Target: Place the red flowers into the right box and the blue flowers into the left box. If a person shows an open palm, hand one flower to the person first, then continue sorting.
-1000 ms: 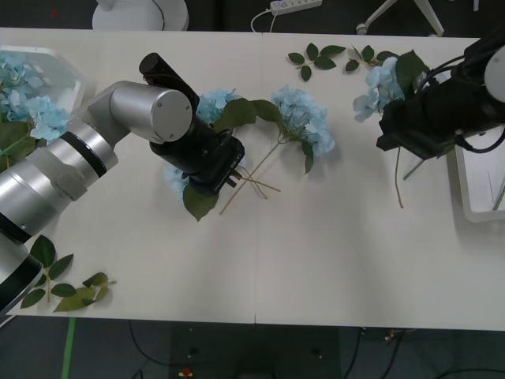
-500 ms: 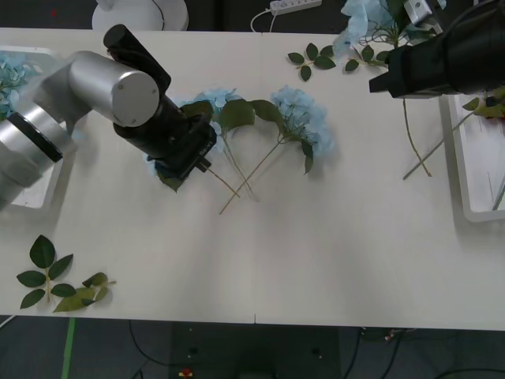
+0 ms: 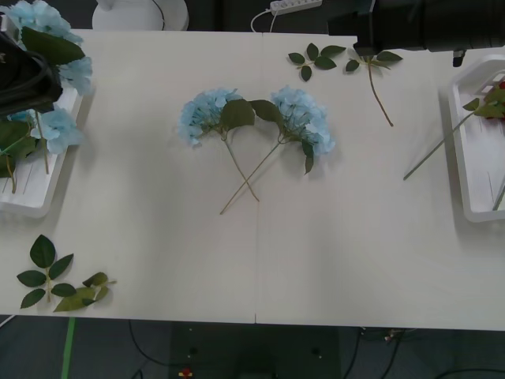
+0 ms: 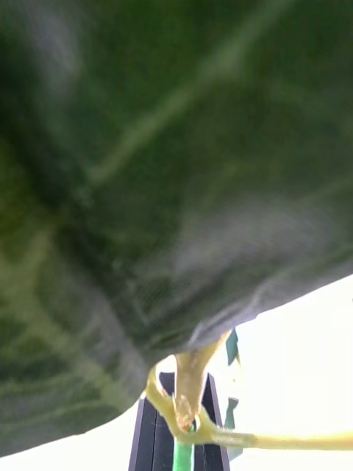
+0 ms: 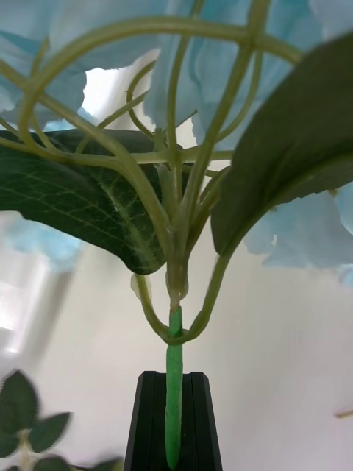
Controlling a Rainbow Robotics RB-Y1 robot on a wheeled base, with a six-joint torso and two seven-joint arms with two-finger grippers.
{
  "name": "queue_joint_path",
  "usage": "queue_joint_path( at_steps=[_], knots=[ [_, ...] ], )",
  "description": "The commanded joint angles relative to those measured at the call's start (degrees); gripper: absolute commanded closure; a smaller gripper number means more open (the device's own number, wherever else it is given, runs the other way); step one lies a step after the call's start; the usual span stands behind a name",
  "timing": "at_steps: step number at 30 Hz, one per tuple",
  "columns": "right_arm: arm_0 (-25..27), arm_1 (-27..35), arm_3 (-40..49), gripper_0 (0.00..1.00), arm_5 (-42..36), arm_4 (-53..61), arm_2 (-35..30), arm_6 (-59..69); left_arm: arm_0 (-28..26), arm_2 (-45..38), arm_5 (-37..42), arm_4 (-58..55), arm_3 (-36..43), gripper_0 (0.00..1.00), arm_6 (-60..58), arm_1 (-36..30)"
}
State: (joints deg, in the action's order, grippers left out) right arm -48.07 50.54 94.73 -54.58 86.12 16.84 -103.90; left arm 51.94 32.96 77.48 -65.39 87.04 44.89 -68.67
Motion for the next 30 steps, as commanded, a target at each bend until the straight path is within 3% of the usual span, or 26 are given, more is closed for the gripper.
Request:
queue_joint_path(
  at_steps=[1, 15, 23, 24, 26, 30],
  knots=[
    [-5.11, -4.93, 1.51, 1.0, 1.58, 0.72, -1.63, -6.67, 2.11, -3.43, -0.48, 1.58, -6.45, 1.0, 15.23, -5.42],
    [-8.98, -18.9, 1.43, 1.0, 1.49, -1.65, -0.4, -18.01, 1.15, -4.31, -6.72, 7.29, -25.08, 1.0, 33.16, -8.67],
    [-10.38, -25.23, 1.43, 1.0, 3.34, -6.31, 3.2, -17.92, -8.43, -11.52, -14.19, 8.34, -25.52, 1.0, 40.28, -8.94],
    [-10.47, -25.49, 1.43, 1.0, 4.13, -6.75, 3.99, -17.74, -9.58, -12.48, -14.55, 8.52, -25.08, 0.97, 40.89, -8.94],
    [-11.0, -26.81, 1.43, 1.0, 5.8, -8.95, 5.92, -17.22, -12.21, -14.77, -15.51, 8.96, -24.2, 0.8, 41.68, -8.94],
    [-11.7, -28.57, 0.2, 1.0, 8.26, -11.14, 8.91, -16.34, -15.47, -17.23, -16.83, 9.14, -23.23, 0.62, 42.12, -8.94]
  ],
)
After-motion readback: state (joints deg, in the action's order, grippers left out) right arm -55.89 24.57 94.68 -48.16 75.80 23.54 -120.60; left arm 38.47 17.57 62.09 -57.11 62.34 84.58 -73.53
